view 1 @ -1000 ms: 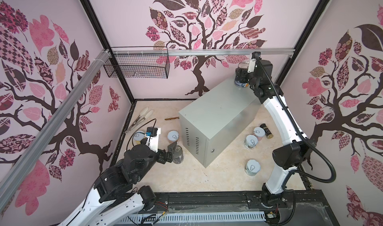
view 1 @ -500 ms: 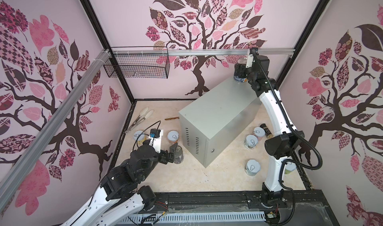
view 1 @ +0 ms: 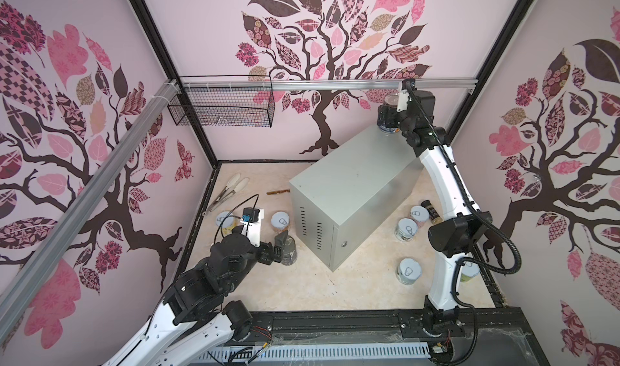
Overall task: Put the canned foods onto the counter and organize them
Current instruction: 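Move the held silver can toward the cabinet's far edge with the right gripper, then open the right gripper off the blue can while the left gripper lowers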
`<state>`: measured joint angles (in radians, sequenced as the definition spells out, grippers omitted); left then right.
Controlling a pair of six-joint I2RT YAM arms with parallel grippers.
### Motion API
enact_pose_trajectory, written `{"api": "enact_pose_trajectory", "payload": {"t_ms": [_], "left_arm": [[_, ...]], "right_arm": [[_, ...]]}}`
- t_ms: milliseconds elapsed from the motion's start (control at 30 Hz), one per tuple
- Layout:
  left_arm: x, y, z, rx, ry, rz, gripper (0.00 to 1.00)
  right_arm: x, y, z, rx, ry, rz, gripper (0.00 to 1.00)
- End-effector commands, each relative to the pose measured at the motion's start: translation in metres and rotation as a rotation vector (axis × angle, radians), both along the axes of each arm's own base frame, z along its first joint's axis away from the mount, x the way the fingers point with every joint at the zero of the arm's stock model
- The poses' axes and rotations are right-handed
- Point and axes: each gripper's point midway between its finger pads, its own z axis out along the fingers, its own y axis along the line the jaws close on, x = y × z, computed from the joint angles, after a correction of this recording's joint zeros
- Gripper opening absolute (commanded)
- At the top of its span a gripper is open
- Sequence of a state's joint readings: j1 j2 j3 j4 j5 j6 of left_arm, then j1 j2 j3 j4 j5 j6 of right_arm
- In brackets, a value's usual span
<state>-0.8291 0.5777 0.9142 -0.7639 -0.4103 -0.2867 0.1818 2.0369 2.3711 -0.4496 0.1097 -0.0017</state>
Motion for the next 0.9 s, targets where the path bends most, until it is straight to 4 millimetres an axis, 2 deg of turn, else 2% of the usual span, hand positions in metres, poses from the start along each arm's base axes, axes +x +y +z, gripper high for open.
{"api": "enact_pose_trajectory", "payload": {"t_ms": [0,233,400,667,867], "left_arm": [[0.000,0.001,-0.005,-0.007,0.011,0.006,0.98],[0.001,0.000,-0.007,-0.024,0.032,0.019,0.98],[0.001,0.000,-0.011,-0.043,0.059,0.040,0.98],[0.001,0.002,-0.026,-0.085,0.109,0.077,0.98],[0.003,0.007,-0.044,-0.077,0.134,0.124,0.98]], "right_arm": [[-0.007,-0.003,0.008,-0.002,-0.007,0.006,1.00],[-0.034,-0.014,0.037,0.008,-0.056,-0.032,1.00],[-0.071,-0.022,0.062,0.067,-0.100,-0.045,1.00],[-0.143,-0.033,0.077,0.152,-0.148,-0.043,1.00],[-0.192,-0.029,0.073,0.219,-0.129,0.021,1.00]]}}
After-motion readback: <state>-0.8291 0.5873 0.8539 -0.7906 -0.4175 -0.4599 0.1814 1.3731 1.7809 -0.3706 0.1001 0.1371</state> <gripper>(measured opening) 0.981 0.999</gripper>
